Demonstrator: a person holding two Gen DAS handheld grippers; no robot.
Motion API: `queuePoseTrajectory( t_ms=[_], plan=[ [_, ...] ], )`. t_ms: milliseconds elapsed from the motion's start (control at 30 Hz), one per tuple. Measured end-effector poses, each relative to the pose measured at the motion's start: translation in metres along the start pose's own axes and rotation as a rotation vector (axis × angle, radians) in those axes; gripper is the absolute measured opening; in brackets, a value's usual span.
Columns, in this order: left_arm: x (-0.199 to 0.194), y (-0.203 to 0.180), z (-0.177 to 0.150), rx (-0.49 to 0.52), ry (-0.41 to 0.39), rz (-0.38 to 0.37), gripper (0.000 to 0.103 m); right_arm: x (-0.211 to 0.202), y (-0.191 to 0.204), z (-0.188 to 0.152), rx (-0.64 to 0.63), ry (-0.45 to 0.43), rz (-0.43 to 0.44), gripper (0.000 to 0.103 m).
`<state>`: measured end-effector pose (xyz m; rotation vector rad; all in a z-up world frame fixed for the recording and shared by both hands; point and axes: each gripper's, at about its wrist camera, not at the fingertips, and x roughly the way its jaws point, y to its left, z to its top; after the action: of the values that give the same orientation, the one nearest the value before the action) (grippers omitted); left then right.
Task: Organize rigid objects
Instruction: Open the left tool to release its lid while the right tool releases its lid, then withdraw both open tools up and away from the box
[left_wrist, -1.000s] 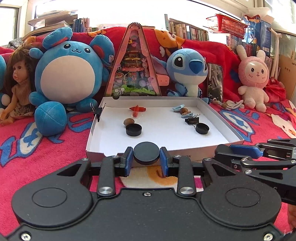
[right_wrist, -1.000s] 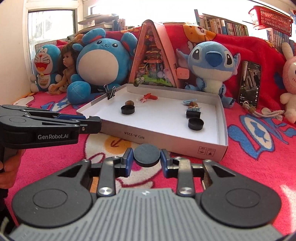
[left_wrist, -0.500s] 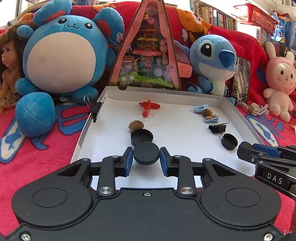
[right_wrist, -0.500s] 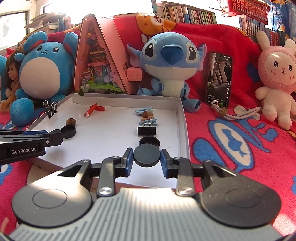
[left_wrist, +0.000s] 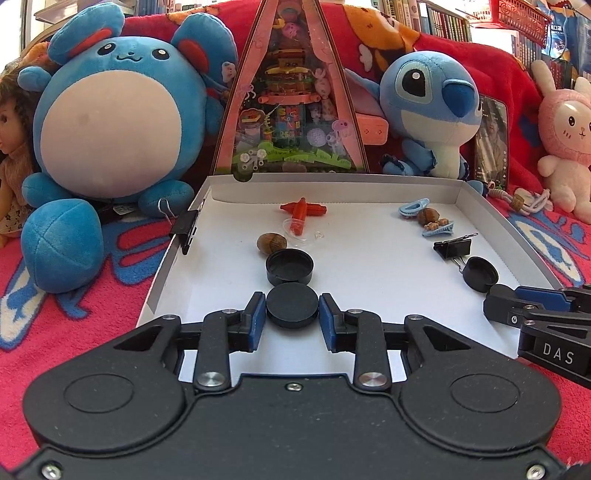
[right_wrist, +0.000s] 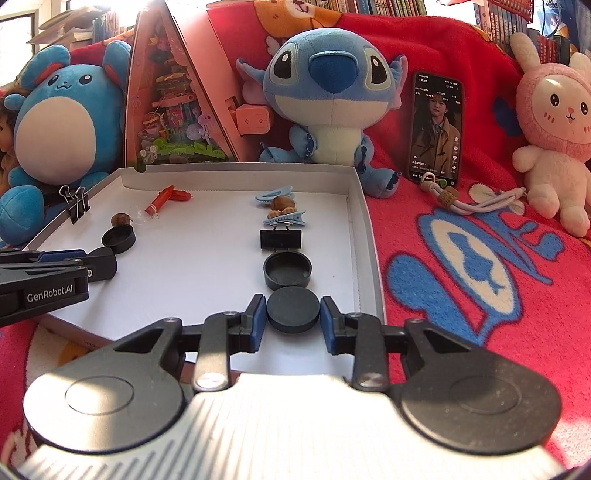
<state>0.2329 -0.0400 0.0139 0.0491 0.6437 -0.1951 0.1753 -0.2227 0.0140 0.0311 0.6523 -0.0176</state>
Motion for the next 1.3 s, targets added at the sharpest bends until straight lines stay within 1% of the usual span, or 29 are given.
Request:
queuePoseTrajectory(
  t_ms=[33,67,100,133,167,300,433,567,667,733,833,933,1033,1167,1233,1300],
  plan=[
    [-0.001,-0.001,0.0,0.003,-0.002,0.002,0.031,0.0,0.0,0.0,0.004,-0.002,0.003,0.042],
    [-0.003,-0.002,-0.001,0.009,-0.006,0.003,0.032,-0.001,0.0,0.0,0.008,-0.006,0.005,0.043],
    [-0.004,-0.002,-0.001,0.014,-0.01,0.004,0.037,-0.002,0.0,0.0,0.015,-0.012,0.006,0.043],
    [-0.006,-0.003,-0.001,0.019,-0.018,0.007,0.041,-0.003,0.0,0.0,0.02,-0.016,0.008,0.045],
    [-0.009,-0.004,-0.001,0.024,-0.024,0.01,0.042,-0.004,-0.001,0.0,0.023,-0.019,0.011,0.053],
    [-0.024,-0.006,-0.001,0.031,-0.045,0.015,0.052,-0.012,-0.002,0.0,0.041,-0.043,0.017,0.057],
    [-0.049,-0.01,-0.007,0.03,-0.087,-0.005,0.06,-0.03,0.0,-0.002,0.039,-0.091,0.014,0.065],
    [-0.073,-0.012,-0.021,0.025,-0.098,-0.017,0.062,-0.053,0.004,-0.01,0.032,-0.131,0.003,0.074],
    [-0.094,-0.011,-0.034,0.012,-0.123,-0.043,0.065,-0.072,0.006,-0.018,0.025,-0.164,-0.011,0.079],
    [-0.105,-0.009,-0.042,0.002,-0.132,-0.056,0.07,-0.083,0.007,-0.025,0.025,-0.174,-0.017,0.082],
    [-0.115,-0.007,-0.054,-0.008,-0.128,-0.045,0.073,-0.094,0.01,-0.036,0.03,-0.17,-0.016,0.084],
    [-0.112,-0.006,-0.063,0.005,-0.102,0.002,0.074,-0.097,0.013,-0.047,0.017,-0.155,-0.029,0.087],
    [-0.102,-0.004,-0.072,0.009,-0.055,0.04,0.075,-0.091,0.015,-0.058,0.007,-0.12,-0.04,0.088],
    [-0.09,-0.002,-0.081,-0.001,-0.017,0.055,0.078,-0.078,0.018,-0.07,-0.005,-0.06,-0.051,0.091],
    [-0.086,-0.001,-0.085,-0.007,-0.018,0.064,0.083,-0.072,0.019,-0.074,-0.012,-0.048,-0.063,0.094],
    [-0.085,0.0,-0.087,-0.013,-0.022,0.068,0.084,-0.068,0.019,-0.074,-0.005,-0.031,-0.067,0.097]
  ],
)
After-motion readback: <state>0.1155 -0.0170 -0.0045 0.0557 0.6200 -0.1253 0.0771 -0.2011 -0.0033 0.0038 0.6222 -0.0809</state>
